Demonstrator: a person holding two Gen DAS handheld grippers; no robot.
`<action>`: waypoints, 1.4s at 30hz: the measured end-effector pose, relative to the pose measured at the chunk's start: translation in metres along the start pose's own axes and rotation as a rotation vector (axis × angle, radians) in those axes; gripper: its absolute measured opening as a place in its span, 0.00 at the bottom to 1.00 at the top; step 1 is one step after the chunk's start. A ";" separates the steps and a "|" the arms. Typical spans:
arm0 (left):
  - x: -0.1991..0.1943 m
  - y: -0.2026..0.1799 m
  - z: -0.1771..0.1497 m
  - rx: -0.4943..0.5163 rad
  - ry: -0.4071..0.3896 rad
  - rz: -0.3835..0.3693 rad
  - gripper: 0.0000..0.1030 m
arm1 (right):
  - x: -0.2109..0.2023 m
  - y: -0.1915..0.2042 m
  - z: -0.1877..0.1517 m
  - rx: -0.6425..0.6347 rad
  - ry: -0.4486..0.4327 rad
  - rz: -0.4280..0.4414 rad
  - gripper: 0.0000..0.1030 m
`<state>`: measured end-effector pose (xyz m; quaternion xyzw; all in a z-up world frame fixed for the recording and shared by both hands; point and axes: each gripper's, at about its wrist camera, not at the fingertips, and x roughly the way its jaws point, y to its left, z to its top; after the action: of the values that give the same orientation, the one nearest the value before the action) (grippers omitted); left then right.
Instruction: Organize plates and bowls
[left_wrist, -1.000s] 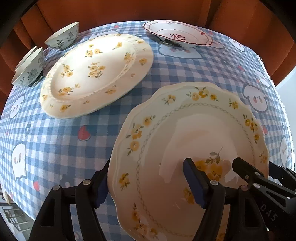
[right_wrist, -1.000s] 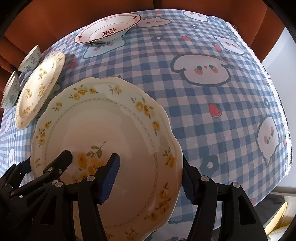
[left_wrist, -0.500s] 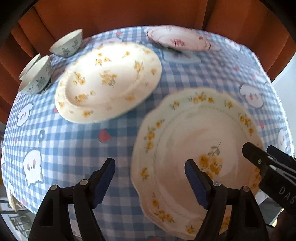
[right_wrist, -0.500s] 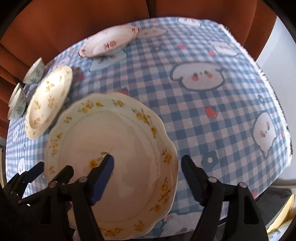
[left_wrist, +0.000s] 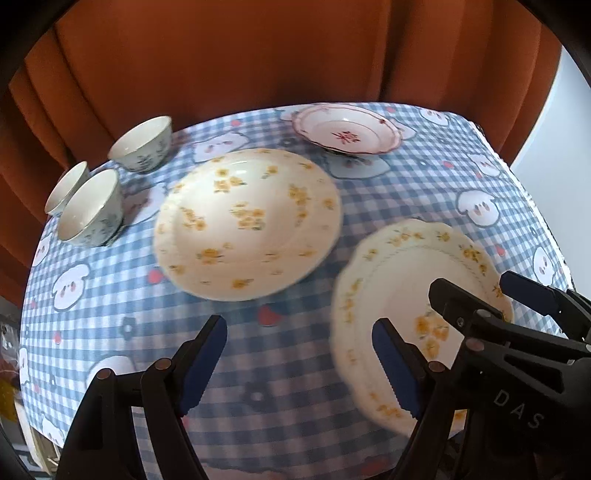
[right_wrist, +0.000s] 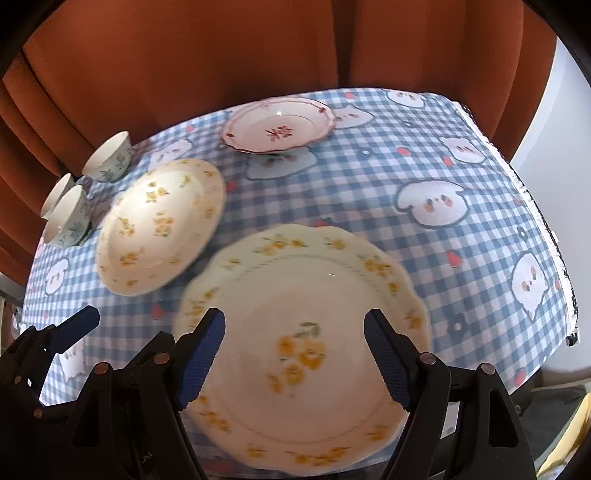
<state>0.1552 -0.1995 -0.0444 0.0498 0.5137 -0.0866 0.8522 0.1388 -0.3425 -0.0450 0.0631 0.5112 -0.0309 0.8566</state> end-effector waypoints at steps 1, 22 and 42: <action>-0.001 0.006 0.000 -0.001 -0.006 0.002 0.80 | -0.001 0.008 0.000 -0.004 -0.007 -0.001 0.78; 0.032 0.112 0.071 -0.089 -0.080 0.061 0.80 | 0.040 0.111 0.083 -0.046 -0.107 -0.014 0.80; 0.132 0.124 0.091 -0.155 0.065 0.077 0.65 | 0.154 0.095 0.110 -0.058 0.029 -0.006 0.62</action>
<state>0.3193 -0.1063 -0.1185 0.0061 0.5439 -0.0121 0.8391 0.3188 -0.2624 -0.1216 0.0371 0.5246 -0.0176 0.8504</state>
